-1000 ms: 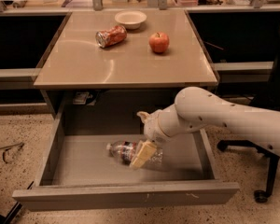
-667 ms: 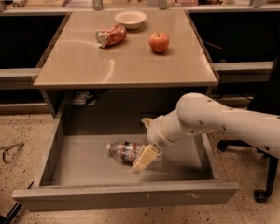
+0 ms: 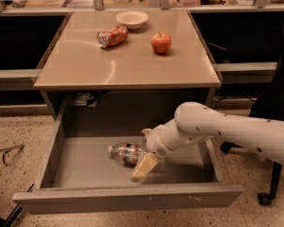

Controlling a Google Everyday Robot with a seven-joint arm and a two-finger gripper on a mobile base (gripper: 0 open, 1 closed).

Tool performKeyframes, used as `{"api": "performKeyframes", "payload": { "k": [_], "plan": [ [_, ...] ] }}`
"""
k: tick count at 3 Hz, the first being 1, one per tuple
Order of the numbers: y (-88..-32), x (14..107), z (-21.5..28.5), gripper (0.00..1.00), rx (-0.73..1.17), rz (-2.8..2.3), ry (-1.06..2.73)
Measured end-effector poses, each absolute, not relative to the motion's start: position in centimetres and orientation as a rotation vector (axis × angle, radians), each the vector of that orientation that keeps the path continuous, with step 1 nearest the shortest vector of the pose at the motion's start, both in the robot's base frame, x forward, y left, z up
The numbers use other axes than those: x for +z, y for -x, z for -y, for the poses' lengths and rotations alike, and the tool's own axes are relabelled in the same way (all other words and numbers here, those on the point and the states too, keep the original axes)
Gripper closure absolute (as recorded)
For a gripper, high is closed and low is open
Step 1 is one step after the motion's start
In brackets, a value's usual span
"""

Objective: Pick water bottle from top drawer and place on counter

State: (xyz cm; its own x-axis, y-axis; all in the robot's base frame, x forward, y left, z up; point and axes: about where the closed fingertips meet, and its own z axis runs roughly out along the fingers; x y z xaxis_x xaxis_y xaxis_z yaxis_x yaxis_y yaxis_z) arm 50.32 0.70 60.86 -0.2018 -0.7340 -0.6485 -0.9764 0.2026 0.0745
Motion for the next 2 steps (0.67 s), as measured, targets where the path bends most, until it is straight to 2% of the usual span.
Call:
{"api": "performKeyframes", "payload": {
  "k": [1,2],
  "plan": [
    [-50.31,60.84,-0.7,0.19,0.671,-2.005,1.586],
    [-50.31,60.85,-0.7,0.42,0.671,-2.005,1.586]
  ]
}}
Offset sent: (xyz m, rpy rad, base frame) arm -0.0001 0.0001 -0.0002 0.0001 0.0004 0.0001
